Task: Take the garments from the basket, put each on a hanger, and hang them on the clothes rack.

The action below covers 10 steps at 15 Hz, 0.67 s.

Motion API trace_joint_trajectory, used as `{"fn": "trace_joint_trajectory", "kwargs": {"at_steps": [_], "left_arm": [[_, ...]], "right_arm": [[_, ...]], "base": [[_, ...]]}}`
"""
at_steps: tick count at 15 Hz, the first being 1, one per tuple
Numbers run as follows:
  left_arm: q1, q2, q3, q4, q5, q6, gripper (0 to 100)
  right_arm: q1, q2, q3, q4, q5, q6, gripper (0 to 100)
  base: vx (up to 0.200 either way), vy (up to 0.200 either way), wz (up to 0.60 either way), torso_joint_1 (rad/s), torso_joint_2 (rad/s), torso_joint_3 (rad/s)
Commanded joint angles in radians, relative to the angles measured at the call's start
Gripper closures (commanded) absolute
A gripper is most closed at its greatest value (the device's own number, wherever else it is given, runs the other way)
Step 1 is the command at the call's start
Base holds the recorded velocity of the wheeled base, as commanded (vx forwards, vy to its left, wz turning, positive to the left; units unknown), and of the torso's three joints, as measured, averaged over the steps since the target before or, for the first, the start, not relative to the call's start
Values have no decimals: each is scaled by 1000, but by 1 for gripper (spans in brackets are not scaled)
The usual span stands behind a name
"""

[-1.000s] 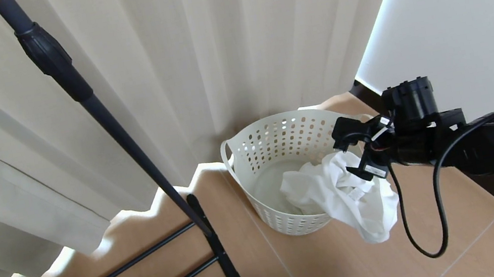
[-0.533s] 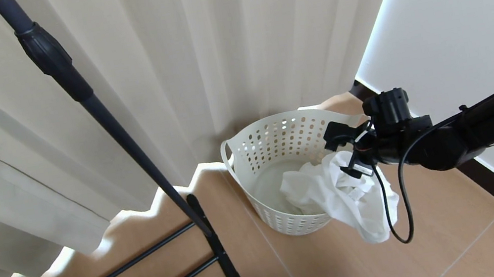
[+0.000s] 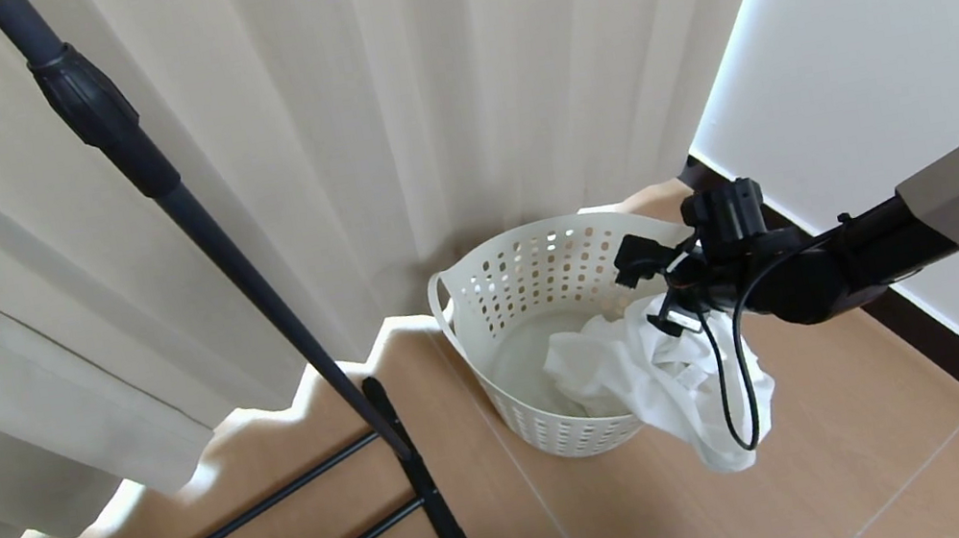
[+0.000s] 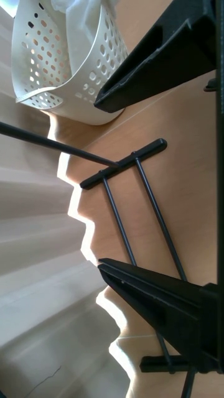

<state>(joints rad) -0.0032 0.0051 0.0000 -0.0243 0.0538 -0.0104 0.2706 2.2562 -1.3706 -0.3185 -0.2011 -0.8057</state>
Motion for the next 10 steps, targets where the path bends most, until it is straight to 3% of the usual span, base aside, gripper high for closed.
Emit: {"fn": "trace_joint_trajectory", "kwargs": {"at_steps": [1, 9, 10], "left_arm": [[0, 1, 0, 0, 1, 0, 0], [0, 1, 0, 0, 1, 0, 0], [0, 1, 0, 0, 1, 0, 0]], "right_arm": [[-8, 22, -22, -1, 0, -1, 0], [-7, 92, -110, -2, 3, 5, 0], [-7, 92, -108, -2, 3, 5, 100]], "base": [[0, 0, 0, 0, 0, 0], [0, 0, 0, 0, 0, 0], [0, 0, 0, 0, 0, 0]]}}
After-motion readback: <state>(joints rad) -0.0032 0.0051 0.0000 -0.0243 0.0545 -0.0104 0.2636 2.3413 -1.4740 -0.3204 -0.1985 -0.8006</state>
